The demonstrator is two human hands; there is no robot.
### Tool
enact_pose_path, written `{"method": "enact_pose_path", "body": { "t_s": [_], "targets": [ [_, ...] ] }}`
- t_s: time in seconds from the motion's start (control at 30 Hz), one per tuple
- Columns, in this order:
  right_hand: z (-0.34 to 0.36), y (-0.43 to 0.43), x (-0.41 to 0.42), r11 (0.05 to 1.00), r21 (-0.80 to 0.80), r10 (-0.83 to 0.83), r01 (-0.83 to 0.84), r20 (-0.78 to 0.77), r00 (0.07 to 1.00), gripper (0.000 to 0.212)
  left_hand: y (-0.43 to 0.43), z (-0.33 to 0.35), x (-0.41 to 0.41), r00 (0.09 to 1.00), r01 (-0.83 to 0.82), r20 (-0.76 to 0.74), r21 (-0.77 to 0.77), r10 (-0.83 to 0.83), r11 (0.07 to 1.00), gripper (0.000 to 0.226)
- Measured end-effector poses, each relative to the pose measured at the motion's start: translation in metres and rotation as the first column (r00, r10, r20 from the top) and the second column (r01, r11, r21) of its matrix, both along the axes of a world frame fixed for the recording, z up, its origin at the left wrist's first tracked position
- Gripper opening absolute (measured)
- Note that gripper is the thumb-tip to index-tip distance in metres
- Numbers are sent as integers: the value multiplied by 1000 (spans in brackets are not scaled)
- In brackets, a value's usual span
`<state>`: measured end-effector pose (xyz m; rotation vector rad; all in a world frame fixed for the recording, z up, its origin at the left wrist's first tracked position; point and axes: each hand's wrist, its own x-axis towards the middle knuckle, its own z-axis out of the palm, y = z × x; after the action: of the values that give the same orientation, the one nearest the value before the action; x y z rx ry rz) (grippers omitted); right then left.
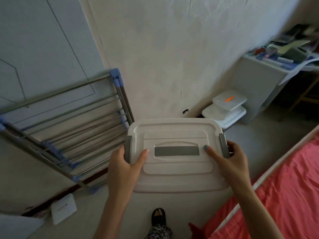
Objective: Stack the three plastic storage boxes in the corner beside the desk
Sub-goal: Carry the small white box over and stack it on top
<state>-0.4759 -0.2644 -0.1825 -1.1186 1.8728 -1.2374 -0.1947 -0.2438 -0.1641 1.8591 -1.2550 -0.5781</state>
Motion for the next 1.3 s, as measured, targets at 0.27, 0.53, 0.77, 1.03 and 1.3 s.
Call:
{"method": "enact_pose_path", "body": {
  "t_s": [0.27,0.53,0.77,1.03,1.3],
  "targets": [
    [6,-71,-9,982,16,-189,189,-20,982,75,-126,5,-7,972,233,-4,-8,-233,972,53],
    [1,-115,-43,946,15,-325,325,-3,946,74,-215,-3,-51,930,366,16,31,-367,930,54],
    [-11,-168,-117,916,13,-401,401,1,916,79,-281,-9,-126,909,414,34,24,-415,910,52],
    [-11,-255,-248,924,6,-383,383,-9,924,74,-365,-9,-258,915,403,2,-12,-403,915,47],
    [6,-315,-370,920,-33,-391,390,-51,919,77,-428,-2,-378,909,416,-3,-36,-416,909,46]
  ]
}}
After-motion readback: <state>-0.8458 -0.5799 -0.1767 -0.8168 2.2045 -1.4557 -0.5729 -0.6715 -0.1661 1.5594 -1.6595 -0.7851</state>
